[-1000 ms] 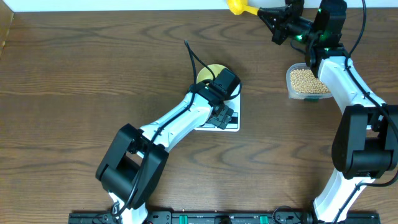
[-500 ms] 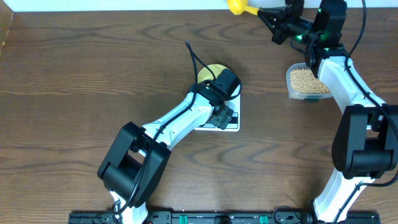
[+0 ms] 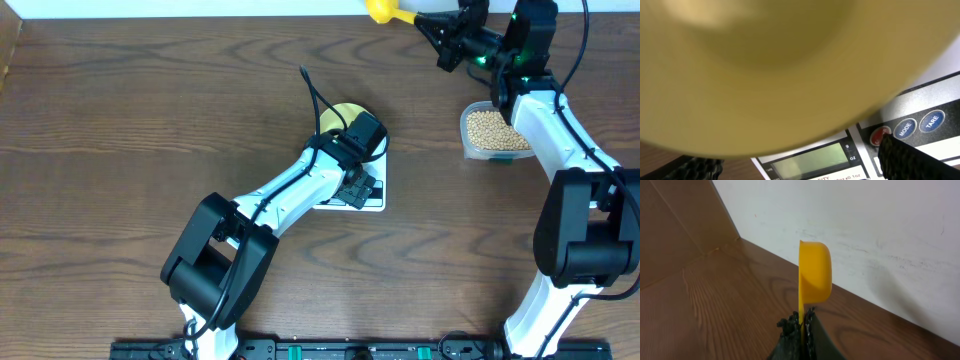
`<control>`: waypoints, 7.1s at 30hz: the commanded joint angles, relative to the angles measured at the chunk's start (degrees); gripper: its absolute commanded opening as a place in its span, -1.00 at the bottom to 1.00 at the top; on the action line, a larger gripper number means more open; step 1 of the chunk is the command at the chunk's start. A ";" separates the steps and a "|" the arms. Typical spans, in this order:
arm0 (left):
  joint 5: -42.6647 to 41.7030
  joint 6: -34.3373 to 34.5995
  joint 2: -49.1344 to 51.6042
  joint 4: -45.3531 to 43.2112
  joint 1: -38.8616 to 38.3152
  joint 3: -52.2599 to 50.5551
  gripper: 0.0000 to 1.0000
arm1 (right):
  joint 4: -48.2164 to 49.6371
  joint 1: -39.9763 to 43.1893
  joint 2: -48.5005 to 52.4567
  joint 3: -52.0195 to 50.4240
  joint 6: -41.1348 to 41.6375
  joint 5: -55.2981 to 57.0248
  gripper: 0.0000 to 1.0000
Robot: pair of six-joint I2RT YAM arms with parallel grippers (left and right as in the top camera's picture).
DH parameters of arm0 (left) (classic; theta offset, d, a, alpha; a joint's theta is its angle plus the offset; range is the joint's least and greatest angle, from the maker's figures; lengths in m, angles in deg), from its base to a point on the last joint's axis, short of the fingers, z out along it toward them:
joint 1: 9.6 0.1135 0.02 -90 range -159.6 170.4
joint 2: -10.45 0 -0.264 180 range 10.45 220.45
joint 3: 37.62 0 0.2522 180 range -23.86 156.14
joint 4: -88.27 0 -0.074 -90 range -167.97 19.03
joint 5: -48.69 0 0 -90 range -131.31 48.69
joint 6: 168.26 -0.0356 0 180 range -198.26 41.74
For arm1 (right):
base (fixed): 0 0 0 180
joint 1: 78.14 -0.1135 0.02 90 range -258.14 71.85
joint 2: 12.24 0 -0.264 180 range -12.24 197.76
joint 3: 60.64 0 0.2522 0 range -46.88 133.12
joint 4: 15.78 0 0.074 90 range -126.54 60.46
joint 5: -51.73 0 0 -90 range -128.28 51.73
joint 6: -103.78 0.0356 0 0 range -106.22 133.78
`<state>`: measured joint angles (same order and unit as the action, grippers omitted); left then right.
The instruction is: Scoop item into bowl and weigh 50g on scale
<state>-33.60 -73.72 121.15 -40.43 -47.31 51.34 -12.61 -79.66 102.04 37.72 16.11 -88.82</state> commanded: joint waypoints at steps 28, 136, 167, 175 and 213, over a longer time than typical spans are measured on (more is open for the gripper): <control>0.68 0.70 0.79 0.07 -0.15 1.05 0.99 | -4.26 0.35 0.17 1.22 -0.74 0.04 -0.98; -21.57 -12.59 -32.04 -5.88 10.21 -8.66 0.99 | -0.98 0.35 0.17 1.22 -0.70 0.04 -0.98; -17.33 -10.45 -29.44 -5.49 10.21 -8.66 0.99 | -1.03 0.35 0.17 1.22 -0.72 1.60 -0.98; -17.75 -13.75 -29.81 -5.51 10.43 -8.66 0.99 | -0.85 0.35 0.17 1.22 -0.72 2.62 -0.98; -22.25 -19.93 -41.57 -0.04 16.17 -8.66 0.99 | 3.13 0.55 0.15 1.22 3.96 1.99 -0.98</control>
<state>-54.98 -93.15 79.51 -40.67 -31.45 43.08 -11.19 -79.64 102.04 37.72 17.09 -86.24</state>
